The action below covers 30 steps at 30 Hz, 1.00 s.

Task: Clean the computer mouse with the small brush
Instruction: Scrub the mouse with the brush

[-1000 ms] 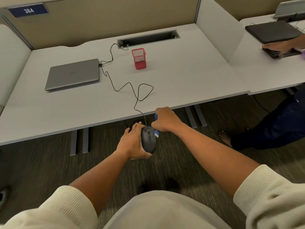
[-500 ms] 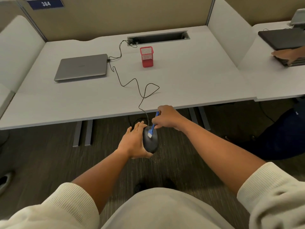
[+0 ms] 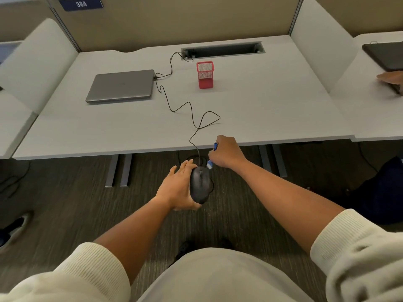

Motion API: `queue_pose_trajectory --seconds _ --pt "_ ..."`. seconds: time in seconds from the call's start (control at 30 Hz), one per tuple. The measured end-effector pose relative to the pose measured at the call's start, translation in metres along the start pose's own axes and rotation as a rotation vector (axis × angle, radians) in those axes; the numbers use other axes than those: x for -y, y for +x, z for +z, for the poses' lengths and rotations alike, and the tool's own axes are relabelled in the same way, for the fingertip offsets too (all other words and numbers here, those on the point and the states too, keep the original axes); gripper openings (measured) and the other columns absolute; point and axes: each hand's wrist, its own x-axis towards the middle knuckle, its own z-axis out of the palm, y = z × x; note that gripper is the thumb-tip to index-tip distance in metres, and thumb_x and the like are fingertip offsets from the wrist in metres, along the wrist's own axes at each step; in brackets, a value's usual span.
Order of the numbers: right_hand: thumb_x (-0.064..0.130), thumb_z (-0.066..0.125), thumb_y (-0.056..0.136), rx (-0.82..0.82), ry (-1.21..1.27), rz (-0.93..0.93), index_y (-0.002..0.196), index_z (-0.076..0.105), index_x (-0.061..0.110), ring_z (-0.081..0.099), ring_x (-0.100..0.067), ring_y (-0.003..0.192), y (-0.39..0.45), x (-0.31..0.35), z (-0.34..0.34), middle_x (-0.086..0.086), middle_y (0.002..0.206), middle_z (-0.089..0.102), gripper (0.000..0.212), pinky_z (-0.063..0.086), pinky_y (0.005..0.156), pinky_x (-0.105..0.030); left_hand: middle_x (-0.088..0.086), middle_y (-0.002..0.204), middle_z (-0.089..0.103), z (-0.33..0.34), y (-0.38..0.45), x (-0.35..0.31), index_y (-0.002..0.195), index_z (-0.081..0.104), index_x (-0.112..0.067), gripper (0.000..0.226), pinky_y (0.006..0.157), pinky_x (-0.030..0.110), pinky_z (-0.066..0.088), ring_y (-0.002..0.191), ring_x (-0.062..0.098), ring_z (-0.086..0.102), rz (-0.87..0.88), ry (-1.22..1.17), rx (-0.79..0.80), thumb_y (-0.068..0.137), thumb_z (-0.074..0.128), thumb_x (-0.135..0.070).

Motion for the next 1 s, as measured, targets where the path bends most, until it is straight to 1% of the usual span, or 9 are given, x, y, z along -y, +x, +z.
queue_pose_trajectory --seconds 0.1,0.2,0.37,0.47,0.57,0.73,0.83,0.9,1.0 --pt "0.012 0.065 0.082 -0.041 0.047 0.008 0.091 0.056 0.005 0.048 -0.014 0.066 0.005 -0.005 -0.003 -0.003 0.078 0.051 0.014 0.037 0.053 -0.025 -0.001 0.162 0.022 0.001 -0.001 0.003 0.149 0.02 -0.027 0.128 0.122 0.041 0.008 0.147 0.025 0.026 0.009 0.008 -0.014 0.046 0.083 -0.071" --pt "0.014 0.067 0.082 0.047 0.126 0.003 0.088 0.056 0.007 0.051 -0.016 0.069 0.007 -0.001 -0.004 -0.006 0.08 0.055 0.015 0.041 0.058 -0.029 0.0 0.163 0.02 0.003 -0.001 0.001 0.15 0.017 -0.027 0.129 0.121 0.038 0.002 0.149 0.025 0.023 0.026 0.024 -0.005 0.049 0.085 -0.069" --pt "0.012 0.063 0.083 0.008 -0.073 -0.078 0.089 0.052 0.008 0.05 -0.018 0.069 0.004 -0.005 -0.003 -0.003 0.077 0.049 0.013 0.036 0.052 -0.024 0.001 0.165 0.017 0.006 -0.005 -0.001 0.151 0.018 -0.024 0.129 0.121 0.037 -0.001 0.15 0.022 0.019 0.029 0.039 -0.004 0.05 0.085 -0.068" --pt "0.012 0.064 0.083 0.014 0.035 -0.061 0.081 0.05 0.011 0.047 -0.016 0.066 0.007 -0.004 -0.007 -0.004 0.076 0.051 0.014 0.036 0.052 -0.025 0.001 0.164 0.018 0.005 -0.006 -0.001 0.151 0.018 -0.024 0.129 0.122 0.038 0.0 0.15 0.022 0.019 0.028 0.038 -0.009 0.05 0.084 -0.068" --pt "0.011 0.067 0.081 0.095 0.089 -0.026 0.086 0.055 0.01 0.05 -0.015 0.069 0.007 0.002 -0.011 -0.004 0.079 0.054 0.013 0.039 0.055 -0.026 0.001 0.164 0.017 0.006 -0.005 -0.002 0.151 0.017 -0.024 0.129 0.122 0.037 -0.001 0.15 0.022 0.018 0.035 0.042 -0.022 0.049 0.085 -0.066" --pt "0.007 0.061 0.081 0.146 -0.169 -0.092 0.074 0.043 0.015 0.048 -0.021 0.074 0.001 0.005 -0.011 -0.001 0.078 0.044 0.02 0.03 0.051 -0.025 0.0 0.165 0.017 0.005 -0.007 0.005 0.152 0.017 -0.024 0.13 0.122 0.037 0.001 0.15 0.02 0.019 0.047 0.043 -0.025 0.048 0.083 -0.067" --pt "0.009 0.062 0.082 0.128 -0.111 -0.097 0.088 0.054 0.005 0.049 -0.02 0.074 0.003 0.013 -0.011 -0.006 0.084 0.051 0.011 0.033 0.054 -0.025 0.0 0.164 0.018 0.001 -0.008 0.01 0.151 0.017 -0.024 0.13 0.123 0.039 0.003 0.15 0.021 0.02 0.065 0.051 -0.016 0.048 0.083 -0.067" --pt "0.011 0.064 0.082 0.161 -0.045 -0.074 0.098 0.059 -0.001 0.053 -0.021 0.075 0.002 0.021 -0.009 -0.01 0.086 0.057 0.02 0.038 0.059 -0.028 0.001 0.164 0.018 -0.002 -0.009 0.013 0.151 0.017 -0.024 0.13 0.123 0.04 0.003 0.15 0.022 0.021 0.07 0.048 -0.008 0.048 0.083 -0.067" --pt "0.01 0.064 0.081 0.146 -0.107 -0.053 0.094 0.055 0.003 0.054 -0.022 0.079 -0.005 0.024 -0.006 -0.005 0.083 0.054 0.017 0.038 0.058 -0.026 0.001 0.165 0.017 -0.005 -0.01 0.019 0.152 0.017 -0.024 0.131 0.123 0.039 0.003 0.15 0.023 0.022 0.075 0.058 0.006 0.048 0.084 -0.069"
